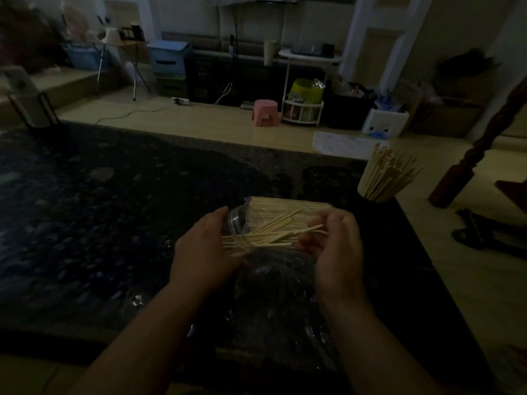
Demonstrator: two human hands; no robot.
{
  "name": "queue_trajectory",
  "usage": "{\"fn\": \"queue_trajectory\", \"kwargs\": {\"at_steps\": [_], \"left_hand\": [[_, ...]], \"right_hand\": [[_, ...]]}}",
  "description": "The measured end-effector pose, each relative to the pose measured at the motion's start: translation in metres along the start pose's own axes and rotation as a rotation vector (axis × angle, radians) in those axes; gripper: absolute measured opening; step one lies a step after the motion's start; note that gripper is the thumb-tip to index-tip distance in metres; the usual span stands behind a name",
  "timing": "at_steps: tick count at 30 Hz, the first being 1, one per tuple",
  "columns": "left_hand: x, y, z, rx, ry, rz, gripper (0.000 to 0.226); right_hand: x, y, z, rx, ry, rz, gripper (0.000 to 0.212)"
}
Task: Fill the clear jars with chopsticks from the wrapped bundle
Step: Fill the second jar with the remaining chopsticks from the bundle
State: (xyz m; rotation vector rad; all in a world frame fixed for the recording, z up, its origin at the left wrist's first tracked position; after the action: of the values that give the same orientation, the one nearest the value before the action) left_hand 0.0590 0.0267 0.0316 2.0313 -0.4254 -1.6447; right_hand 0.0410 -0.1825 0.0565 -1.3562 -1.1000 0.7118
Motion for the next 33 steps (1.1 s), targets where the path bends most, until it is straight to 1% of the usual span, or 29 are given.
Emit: {"fn": "queue_trajectory", "kwargs": {"at_steps": [1, 3, 5, 6, 8, 9, 12, 18, 21, 23, 26, 29, 31, 33], "left_hand": [[0.0, 0.0, 0.0, 0.003, 0.0, 0.004, 0.097], [0.0, 0.0, 0.0, 0.009, 0.005, 0.002, 0.097], [0.0, 0.001, 0.0, 0.013, 0.006, -0.01, 0.098], [0.0, 0.0, 0.0, 0.013, 0.007, -0.015, 0.098], [0.0, -0.001, 0.0, 0.01, 0.012, -0.02, 0.099], [-0.001, -0.002, 0.0, 0.008, 0.017, -0.018, 0.099], [-0.003, -0.005, -0.002, -0.007, 0.029, 0.005, 0.1], [-0.004, -0.009, -0.003, -0.044, 0.029, 0.026, 0.1], [-0.005, -0.01, -0.003, -0.051, 0.024, 0.029, 0.101], [-0.006, -0.011, -0.003, -0.068, 0.023, 0.031, 0.102], [-0.008, -0.013, -0.004, -0.083, 0.032, 0.034, 0.102], [-0.009, -0.015, -0.005, -0.105, 0.033, 0.037, 0.103], [-0.011, -0.016, -0.007, -0.121, 0.036, 0.038, 0.102], [-0.013, -0.019, -0.009, -0.135, 0.042, 0.051, 0.103]], "right_hand": [[-0.001, 0.001, -0.001, -0.005, 0.001, 0.02, 0.024], [0.0, 0.003, -0.001, -0.034, -0.04, 0.171, 0.028], [0.001, 0.007, -0.002, -0.077, -0.083, 0.306, 0.022], [0.0, 0.008, -0.002, -0.086, -0.07, 0.336, 0.017], [-0.005, 0.007, -0.004, -0.074, -0.011, 0.327, 0.009], [-0.007, 0.006, -0.006, -0.062, 0.016, 0.309, 0.008], [-0.012, 0.006, -0.01, -0.021, 0.018, 0.272, 0.014], [-0.004, 0.018, -0.01, 0.047, -0.163, 0.333, 0.027], [-0.001, 0.022, -0.008, 0.091, -0.221, 0.295, 0.026], [0.003, 0.024, -0.005, 0.105, -0.327, 0.338, 0.025], [0.009, 0.037, 0.004, 0.104, -0.505, 0.542, 0.02], [0.01, 0.055, 0.01, -0.002, -0.675, 0.916, 0.015], [0.01, 0.067, 0.014, -0.057, -0.787, 1.105, 0.021], [0.011, 0.078, 0.017, -0.127, -0.841, 1.169, 0.036]]}}
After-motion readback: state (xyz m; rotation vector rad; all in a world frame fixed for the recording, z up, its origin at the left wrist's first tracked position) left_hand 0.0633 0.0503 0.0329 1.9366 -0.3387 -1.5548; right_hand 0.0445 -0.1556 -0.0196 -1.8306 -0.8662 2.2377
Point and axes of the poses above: each hand's wrist, its own z-axis away from the middle knuckle, its own x-axis out of the palm, y = z × x, the point moved 6 cm from there along -z, towards the middle knuckle, and after that the axes turned 3 degrees about -x, right-handed, at the moved point
